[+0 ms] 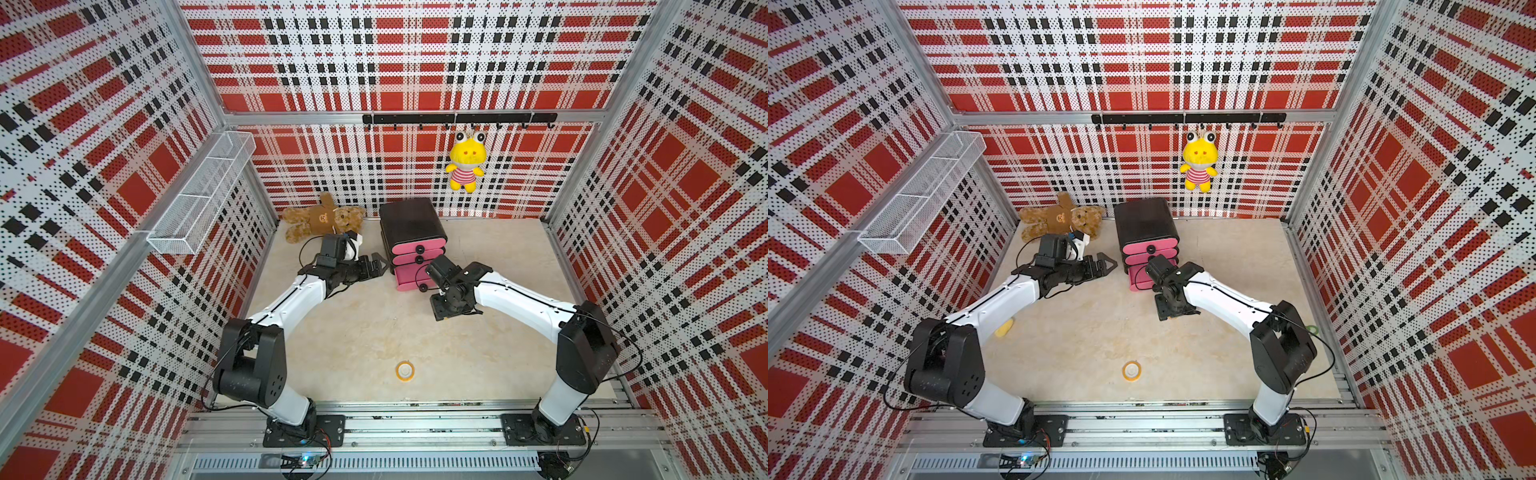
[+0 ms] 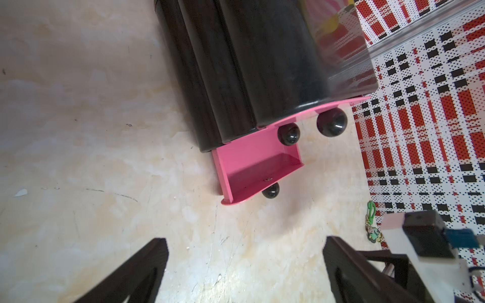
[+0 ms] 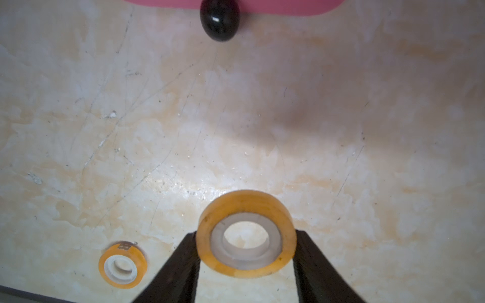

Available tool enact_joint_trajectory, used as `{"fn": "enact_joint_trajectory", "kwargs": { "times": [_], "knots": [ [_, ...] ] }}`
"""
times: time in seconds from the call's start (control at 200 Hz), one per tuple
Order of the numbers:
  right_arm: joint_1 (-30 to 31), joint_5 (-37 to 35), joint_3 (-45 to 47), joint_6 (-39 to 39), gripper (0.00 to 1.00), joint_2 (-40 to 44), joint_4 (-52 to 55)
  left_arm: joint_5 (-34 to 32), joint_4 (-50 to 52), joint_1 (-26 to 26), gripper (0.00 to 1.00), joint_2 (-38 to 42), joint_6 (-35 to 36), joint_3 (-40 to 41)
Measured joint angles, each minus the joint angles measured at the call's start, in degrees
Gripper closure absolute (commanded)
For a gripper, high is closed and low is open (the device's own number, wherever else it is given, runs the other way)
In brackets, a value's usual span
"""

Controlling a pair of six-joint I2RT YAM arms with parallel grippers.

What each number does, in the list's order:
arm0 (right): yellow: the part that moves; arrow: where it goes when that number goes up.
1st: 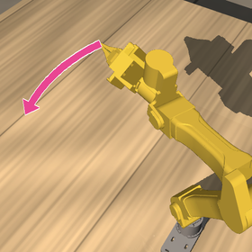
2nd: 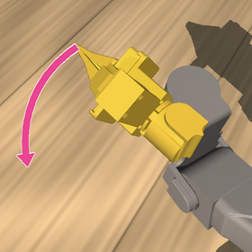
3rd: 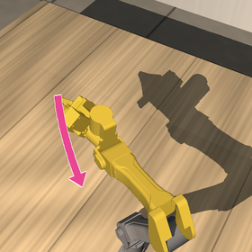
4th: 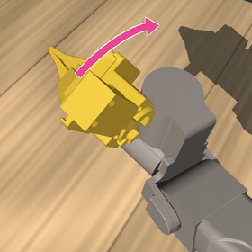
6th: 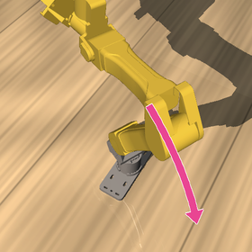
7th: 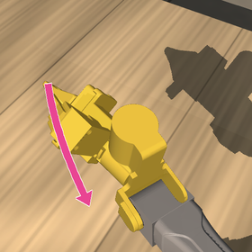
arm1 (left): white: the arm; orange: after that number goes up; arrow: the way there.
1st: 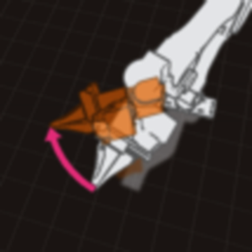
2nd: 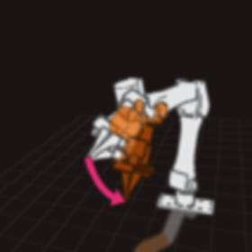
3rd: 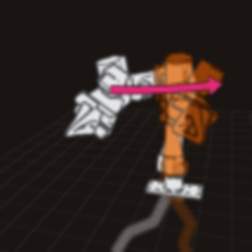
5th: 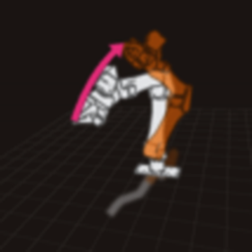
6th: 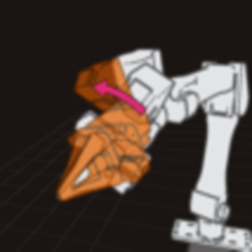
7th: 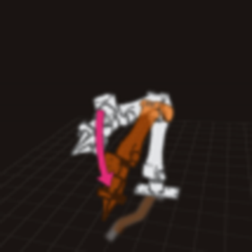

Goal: Place the transparent tape into the drawer according to color
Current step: Pick up the tape at the center of the board, then place the tape in the drawer.

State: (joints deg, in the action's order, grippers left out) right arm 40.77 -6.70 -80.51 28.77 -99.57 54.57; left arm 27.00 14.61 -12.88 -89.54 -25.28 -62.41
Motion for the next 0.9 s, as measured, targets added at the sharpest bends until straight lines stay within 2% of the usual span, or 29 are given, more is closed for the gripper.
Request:
{"fn": "enact_joint_trajectory", "kwargs": {
  "times": [0.346, 0.902],
  "knots": [
    [-2.8, -2.3, -11.6, -2.9, 1.00, -8.5, -3.0, 0.2, 0.0, 0.0, 0.01, -0.3, 0.0, 0.0],
    [-4.1, -4.8, -12.4, -3.7, 1.00, -12.9, -13.1, 0.2, 0.5, 0.0, 0.01, -0.3, 0.1, 0.0]
  ]
}}
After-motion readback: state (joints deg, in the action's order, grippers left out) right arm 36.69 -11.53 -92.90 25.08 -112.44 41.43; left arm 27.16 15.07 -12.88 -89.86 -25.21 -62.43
